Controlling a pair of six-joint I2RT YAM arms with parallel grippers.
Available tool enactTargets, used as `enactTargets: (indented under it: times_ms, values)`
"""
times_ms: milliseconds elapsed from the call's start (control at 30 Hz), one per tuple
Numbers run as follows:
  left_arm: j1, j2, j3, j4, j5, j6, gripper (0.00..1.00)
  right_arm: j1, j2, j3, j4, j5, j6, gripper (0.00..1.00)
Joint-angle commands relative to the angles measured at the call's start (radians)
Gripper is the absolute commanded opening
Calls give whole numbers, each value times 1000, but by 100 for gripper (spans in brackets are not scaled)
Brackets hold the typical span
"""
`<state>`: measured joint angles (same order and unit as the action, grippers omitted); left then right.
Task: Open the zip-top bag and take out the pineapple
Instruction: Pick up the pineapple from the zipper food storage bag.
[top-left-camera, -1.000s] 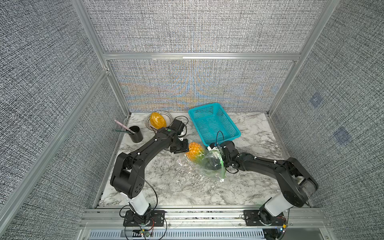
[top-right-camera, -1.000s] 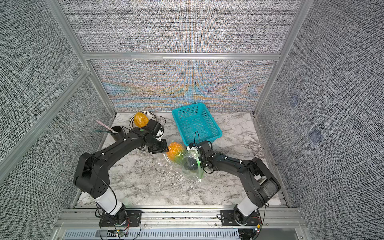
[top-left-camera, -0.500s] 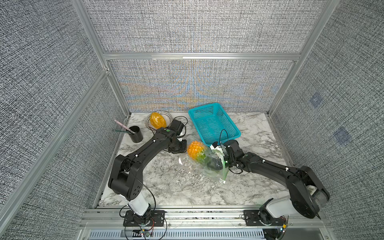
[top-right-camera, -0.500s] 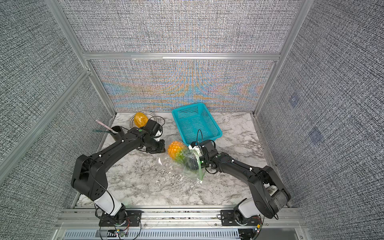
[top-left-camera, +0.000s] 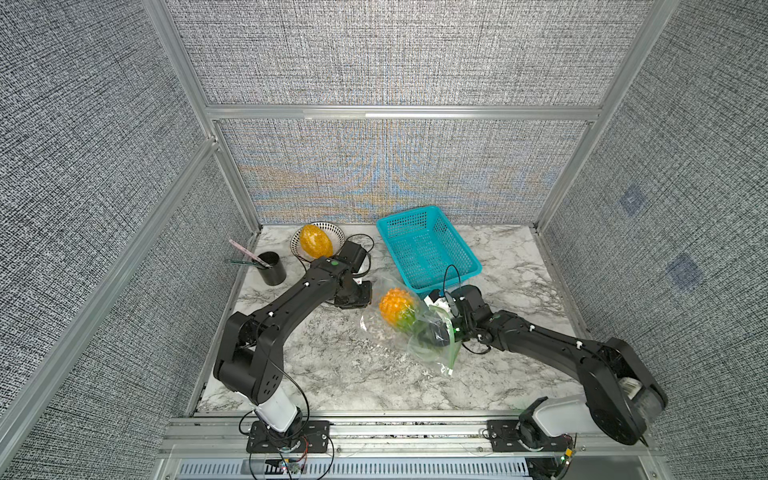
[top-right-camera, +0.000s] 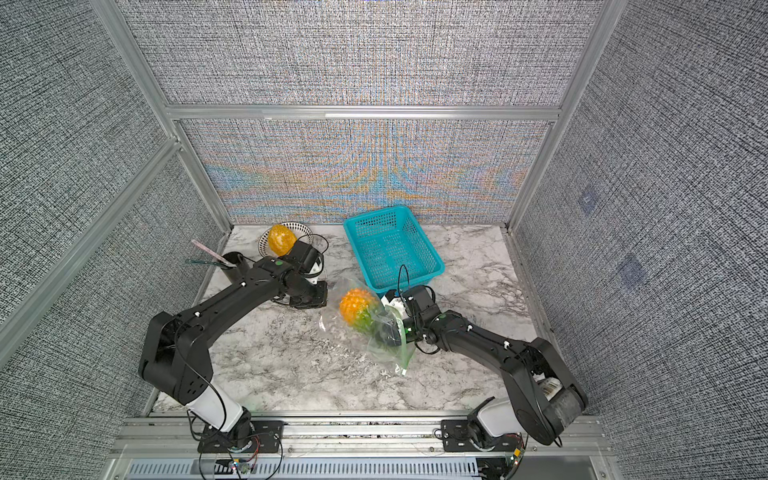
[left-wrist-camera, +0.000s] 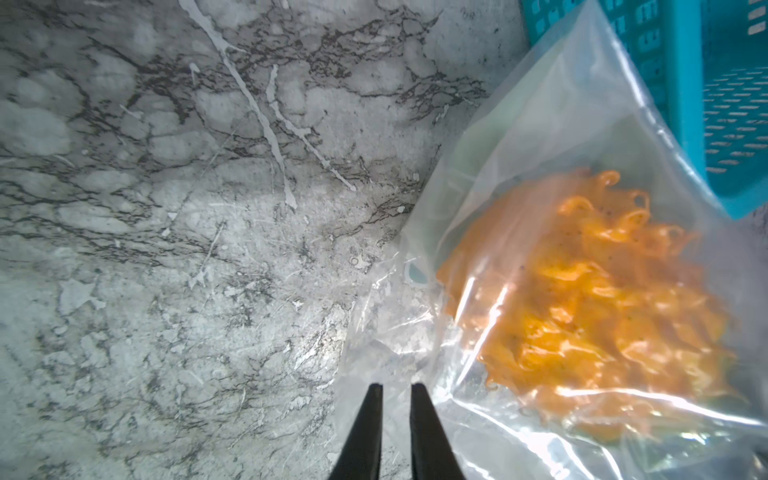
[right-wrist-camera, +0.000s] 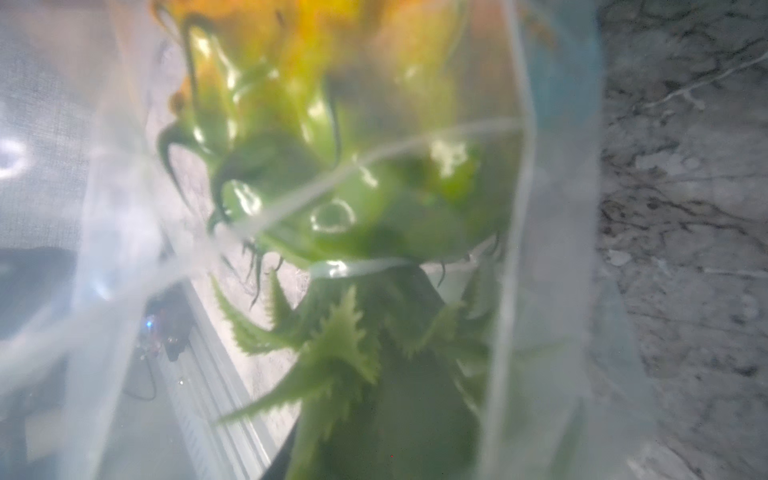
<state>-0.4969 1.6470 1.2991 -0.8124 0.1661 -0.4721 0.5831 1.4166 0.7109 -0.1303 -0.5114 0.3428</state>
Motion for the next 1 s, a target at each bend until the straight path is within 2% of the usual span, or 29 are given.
enactTargets:
  times_ms: [0,167,300,333,400,467,533,567,633,667,700,767,833,967]
  values:
    - [3,-10,-7,-9,-20,8,14,-1,0,-15,25,-26,-8,17]
    - [4,-18,-26,0,-12,7,12,-2,-19,-34,37,-30,-4,17]
    - [3,-38,-38,35,22,-1,15,-3,-11,-36,40,-27,-4,17]
    - [4,-48,-50,63,33,-9,19,-3,-8,-39,45,-29,-2,17]
    - [3,-65,-64,99,53,-16,36,-3,-1,-41,54,-30,1,17]
    - [3,-66,-69,122,73,-23,64,-3,7,-46,63,-33,3,17]
    - [3,-52,-74,133,90,-35,83,-3,10,-45,69,-36,5,17]
    - [3,-44,-78,140,107,-42,88,-3,10,-46,70,-36,4,17]
    - [4,-21,-86,150,135,-53,89,-3,12,-41,69,-36,2,17]
    - [3,-11,-91,155,146,-60,87,-2,12,-41,69,-36,2,17]
    - [3,-7,-97,161,147,-64,79,-3,10,-40,67,-35,1,17]
    - [4,-10,-105,162,131,-74,53,-3,8,-41,66,-35,1,17]
    - [3,-13,-104,157,117,-72,31,-2,3,-46,64,-33,2,17]
    - [4,0,-87,145,113,-60,7,-2,-14,-53,62,-33,6,17]
